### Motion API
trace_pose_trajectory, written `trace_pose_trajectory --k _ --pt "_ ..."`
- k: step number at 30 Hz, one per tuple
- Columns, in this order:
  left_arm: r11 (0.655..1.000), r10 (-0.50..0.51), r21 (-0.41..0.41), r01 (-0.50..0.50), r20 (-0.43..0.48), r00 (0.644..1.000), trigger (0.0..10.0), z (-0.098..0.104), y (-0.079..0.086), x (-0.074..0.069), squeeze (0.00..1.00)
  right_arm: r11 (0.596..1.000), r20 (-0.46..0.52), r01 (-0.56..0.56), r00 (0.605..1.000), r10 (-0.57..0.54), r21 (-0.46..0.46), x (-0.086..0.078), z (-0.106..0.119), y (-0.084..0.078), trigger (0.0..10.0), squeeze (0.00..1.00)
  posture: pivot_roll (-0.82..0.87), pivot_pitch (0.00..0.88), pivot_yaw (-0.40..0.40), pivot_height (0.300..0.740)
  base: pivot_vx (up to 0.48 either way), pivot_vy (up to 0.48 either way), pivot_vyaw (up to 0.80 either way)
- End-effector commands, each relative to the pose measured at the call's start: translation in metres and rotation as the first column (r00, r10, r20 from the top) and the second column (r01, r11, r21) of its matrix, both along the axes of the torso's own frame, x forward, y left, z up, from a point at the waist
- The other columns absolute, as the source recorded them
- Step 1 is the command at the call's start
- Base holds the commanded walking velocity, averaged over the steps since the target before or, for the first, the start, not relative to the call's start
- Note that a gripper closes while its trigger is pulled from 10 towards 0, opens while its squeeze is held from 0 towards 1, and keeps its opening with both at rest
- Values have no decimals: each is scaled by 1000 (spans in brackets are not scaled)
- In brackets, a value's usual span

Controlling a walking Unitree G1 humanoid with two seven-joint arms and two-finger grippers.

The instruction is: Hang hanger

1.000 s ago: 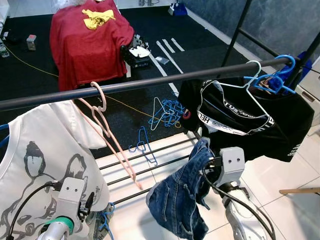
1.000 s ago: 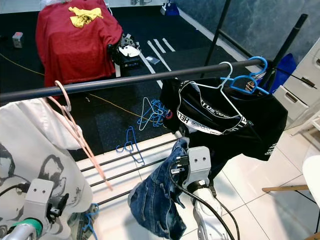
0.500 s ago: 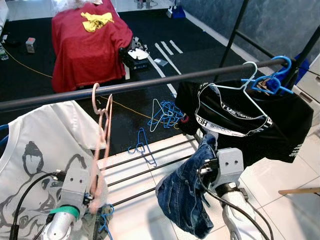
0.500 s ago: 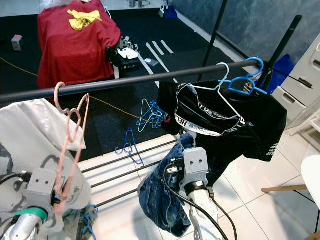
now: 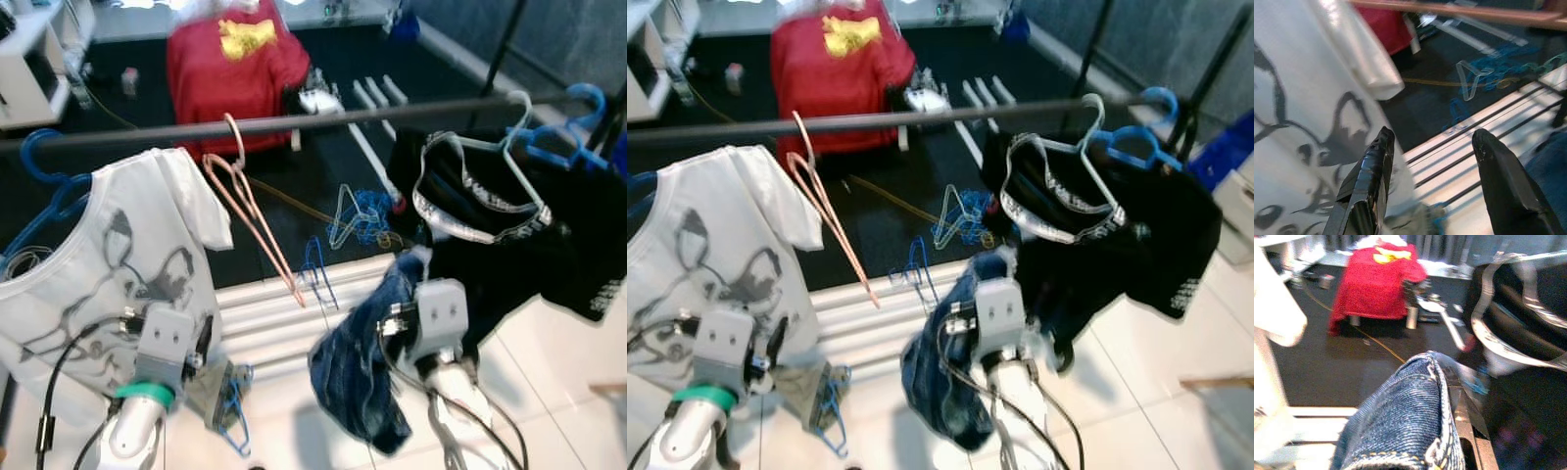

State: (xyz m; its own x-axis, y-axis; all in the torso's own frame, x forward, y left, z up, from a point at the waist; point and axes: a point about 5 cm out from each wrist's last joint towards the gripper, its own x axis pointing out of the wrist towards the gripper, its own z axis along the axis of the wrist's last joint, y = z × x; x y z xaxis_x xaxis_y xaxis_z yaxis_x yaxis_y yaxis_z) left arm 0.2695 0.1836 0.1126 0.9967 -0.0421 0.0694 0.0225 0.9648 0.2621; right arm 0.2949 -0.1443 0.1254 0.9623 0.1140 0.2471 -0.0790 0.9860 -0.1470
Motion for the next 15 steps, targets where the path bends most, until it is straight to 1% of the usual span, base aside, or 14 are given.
trace_pose_trajectory --k 1,10,14,15 --pt "1000 12 11 -12 -46 999 10000 -9 5 -5 0 1000 12 3 1000 -3 12 -2 0 2 10000 0 -81 131 25 740 -428 0 0" --pt "1000 2 11 -1 -39 999 10000 -5 3 -4 0 1000 8 9 1000 -10 14 1 1 2 10000 0 -79 133 30 740 -414 0 0" --pt "1000 -1 11 2 -38 999 10000 -5 2 -4 0 1000 7 10 1000 -10 15 1 1 2 10000 0 -78 133 30 740 0 0 0" --pt "1000 -4 11 4 -41 999 10000 -5 1 -4 0 1000 3 10 1000 -10 19 2 1 2 10000 0 -77 133 31 740 0 0 -800"
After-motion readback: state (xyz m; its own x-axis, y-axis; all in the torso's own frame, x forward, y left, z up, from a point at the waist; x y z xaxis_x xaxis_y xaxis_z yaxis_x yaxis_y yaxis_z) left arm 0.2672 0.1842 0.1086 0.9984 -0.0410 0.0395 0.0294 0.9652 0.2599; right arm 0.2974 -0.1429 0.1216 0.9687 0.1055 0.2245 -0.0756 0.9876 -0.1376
